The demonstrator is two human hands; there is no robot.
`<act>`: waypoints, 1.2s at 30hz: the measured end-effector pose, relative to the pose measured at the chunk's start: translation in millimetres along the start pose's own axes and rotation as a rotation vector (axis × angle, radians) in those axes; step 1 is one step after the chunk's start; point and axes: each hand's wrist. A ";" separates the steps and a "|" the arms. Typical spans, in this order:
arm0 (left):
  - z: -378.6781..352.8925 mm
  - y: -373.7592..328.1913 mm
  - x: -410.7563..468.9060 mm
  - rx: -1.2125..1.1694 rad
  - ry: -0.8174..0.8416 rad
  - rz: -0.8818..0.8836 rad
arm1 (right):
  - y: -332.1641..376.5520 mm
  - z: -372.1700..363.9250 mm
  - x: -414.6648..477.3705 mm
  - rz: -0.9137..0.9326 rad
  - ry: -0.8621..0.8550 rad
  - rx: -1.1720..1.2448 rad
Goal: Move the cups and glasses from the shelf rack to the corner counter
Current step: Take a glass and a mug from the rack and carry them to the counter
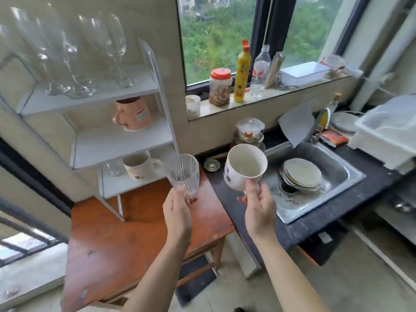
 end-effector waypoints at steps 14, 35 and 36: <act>-271.7 16.2 -191.4 -0.024 0.629 0.147 | -28.5 323.7 -8.5 -0.012 -0.661 -0.013; -673.5 97.0 -575.6 0.194 1.187 0.222 | -91.6 826.3 -50.1 -0.073 -1.233 -0.095; -693.9 103.7 -589.9 0.218 1.212 0.222 | -98.4 846.4 -47.9 -0.078 -1.253 -0.103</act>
Point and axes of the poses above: each hand's wrist, its own x-axis towards the middle knuckle, its own z-axis out of the back of the hand, y = z × x, and after that the axes turned 3 degrees about z, right-handed
